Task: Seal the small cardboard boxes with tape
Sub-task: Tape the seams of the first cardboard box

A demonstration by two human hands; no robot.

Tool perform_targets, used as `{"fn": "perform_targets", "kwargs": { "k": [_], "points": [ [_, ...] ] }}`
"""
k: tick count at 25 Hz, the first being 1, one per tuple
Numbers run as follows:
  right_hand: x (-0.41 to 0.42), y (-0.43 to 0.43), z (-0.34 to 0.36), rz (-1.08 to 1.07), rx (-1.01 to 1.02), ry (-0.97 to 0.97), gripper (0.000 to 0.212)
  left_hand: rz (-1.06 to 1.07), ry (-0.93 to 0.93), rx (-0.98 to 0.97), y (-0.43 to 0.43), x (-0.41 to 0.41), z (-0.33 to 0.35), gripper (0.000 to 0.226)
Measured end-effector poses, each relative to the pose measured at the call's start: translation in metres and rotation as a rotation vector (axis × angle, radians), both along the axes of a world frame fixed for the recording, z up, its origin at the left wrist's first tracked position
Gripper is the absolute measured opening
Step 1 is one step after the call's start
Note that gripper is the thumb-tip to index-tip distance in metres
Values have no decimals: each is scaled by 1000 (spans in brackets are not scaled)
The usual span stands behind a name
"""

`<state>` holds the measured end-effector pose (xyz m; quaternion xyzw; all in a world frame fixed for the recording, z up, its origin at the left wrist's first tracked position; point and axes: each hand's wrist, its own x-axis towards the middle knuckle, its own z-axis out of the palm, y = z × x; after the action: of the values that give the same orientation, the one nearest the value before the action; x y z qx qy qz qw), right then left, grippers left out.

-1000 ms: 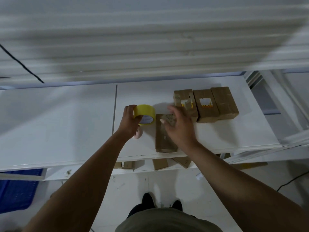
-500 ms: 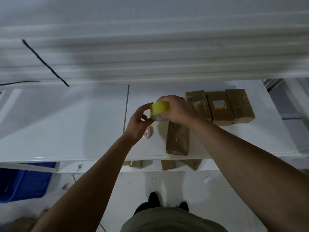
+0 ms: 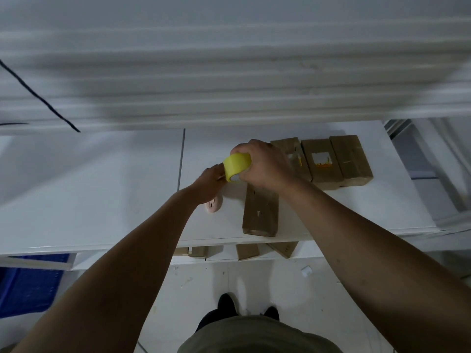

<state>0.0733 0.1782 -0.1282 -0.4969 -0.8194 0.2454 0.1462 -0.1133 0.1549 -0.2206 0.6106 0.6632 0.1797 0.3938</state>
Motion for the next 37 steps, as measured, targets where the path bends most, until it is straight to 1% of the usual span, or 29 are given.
{"fn": "perform_targets", "kwargs": {
  "k": [4,6,7,9,10,12,16,21,24,27,29,31,34,37],
  "points": [
    [2,-5,-3,-11,24,37,49,-87,55,32,6,-7,-5,25],
    [5,-4,1,-23,32,55,50,-96,24,55,7,-11,1,29],
    [7,-2,5,-38,30,74,52,-96,-12,72,9,-16,6,27],
    [14,1,10,-57,20,108,59,-127,-48,85,9,-27,15,13],
    [17,0,11,-56,11,113,61,-149,-48,80,6,-32,21,12],
    [21,-8,10,-63,-3,118,62,-170,-68,97,-3,-36,28,18],
    [18,-22,11,-91,57,146,57,-88,-131,196,-16,-33,33,11],
    [19,-29,15,-99,120,147,51,-10,-205,268,-20,-29,34,18],
    [22,-26,25,-144,159,227,53,10,-256,380,-9,-27,44,21],
    [24,-18,31,-134,109,223,54,-40,-228,345,1,-28,50,32],
    [26,-19,26,-122,45,209,51,-35,-184,311,-4,-27,42,32],
    [27,-23,16,-124,2,216,51,-23,-184,304,-13,-28,30,31],
    [24,-23,7,-131,-25,252,53,16,-235,288,-16,-33,22,33],
    [18,-16,6,-138,-43,263,54,69,-308,241,-15,-36,19,40]
  ]
}}
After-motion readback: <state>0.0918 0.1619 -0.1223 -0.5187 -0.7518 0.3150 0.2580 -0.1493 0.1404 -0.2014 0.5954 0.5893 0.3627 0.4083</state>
